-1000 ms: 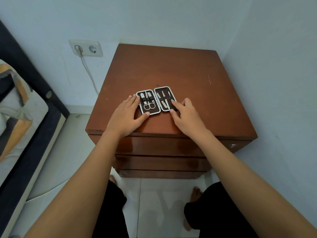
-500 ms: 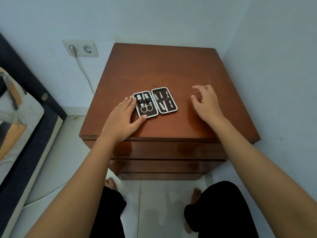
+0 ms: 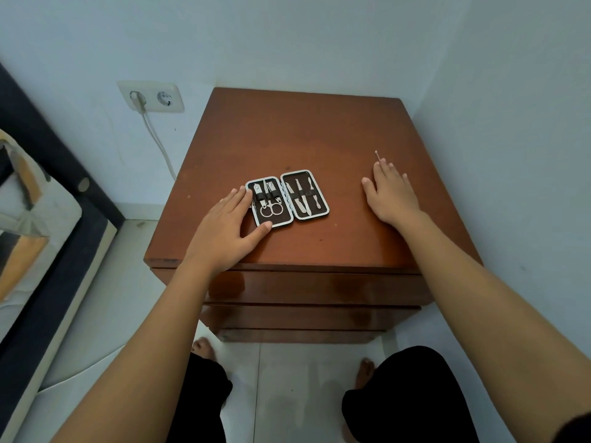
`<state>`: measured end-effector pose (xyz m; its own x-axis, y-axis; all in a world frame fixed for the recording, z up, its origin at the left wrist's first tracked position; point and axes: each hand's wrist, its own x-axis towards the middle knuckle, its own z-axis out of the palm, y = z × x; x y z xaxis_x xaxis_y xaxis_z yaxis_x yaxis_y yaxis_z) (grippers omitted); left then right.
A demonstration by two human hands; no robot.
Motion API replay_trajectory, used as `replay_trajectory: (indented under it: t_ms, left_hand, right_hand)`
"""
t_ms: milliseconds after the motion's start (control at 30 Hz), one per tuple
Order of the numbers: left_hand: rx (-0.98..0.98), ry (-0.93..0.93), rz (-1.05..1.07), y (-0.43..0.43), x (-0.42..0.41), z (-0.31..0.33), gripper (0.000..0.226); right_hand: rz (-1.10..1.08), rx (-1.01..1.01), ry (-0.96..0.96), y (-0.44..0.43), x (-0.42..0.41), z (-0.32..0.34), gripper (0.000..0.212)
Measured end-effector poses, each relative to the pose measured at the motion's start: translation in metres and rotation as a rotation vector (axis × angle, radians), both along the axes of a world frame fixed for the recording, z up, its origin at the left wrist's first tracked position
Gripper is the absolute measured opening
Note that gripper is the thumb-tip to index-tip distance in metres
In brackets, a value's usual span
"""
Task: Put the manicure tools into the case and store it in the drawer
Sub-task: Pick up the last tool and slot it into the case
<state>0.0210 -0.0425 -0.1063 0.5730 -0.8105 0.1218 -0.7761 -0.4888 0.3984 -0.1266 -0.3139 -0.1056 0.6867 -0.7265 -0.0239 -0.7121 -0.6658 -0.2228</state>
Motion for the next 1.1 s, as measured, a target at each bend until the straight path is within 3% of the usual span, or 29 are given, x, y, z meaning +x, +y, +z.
replay_trajectory:
  t_ms: [167,433,567,667,800,1000,1100]
  left_hand:
    - [0.006,0.011,0.000,0.001,-0.003,0.003,0.075]
    - [0.006,0.033,0.012,0.000,-0.006,0.007,0.073]
    - [0.004,0.034,0.013,0.000,-0.005,0.007,0.074]
    - [0.006,0.026,0.015,-0.001,-0.004,0.005,0.074]
    - [0.010,0.022,0.011,-0.001,-0.002,0.004,0.074]
    - [0.001,0.022,0.003,-0.001,0.000,0.002,0.074]
    - [0.001,0.014,-0.005,-0.001,0.000,0.001,0.074]
  right_hand:
    - [0.094,-0.023,-0.057,0.043,-0.021,-0.003,0.052]
    - [0.193,0.039,-0.302,0.087,-0.029,-0.005,0.042]
    - [0.078,0.107,-0.432,0.085,-0.028,0.000,0.042]
    - [-0.054,0.146,-0.490,0.079,-0.020,0.002,0.026]
    - [-0.200,0.193,-0.421,0.074,-0.003,0.011,0.014]
    - [-0.232,0.123,-0.193,0.079,0.008,0.019,0.026]
    - [-0.213,0.234,-0.291,0.086,0.005,0.023,0.020]
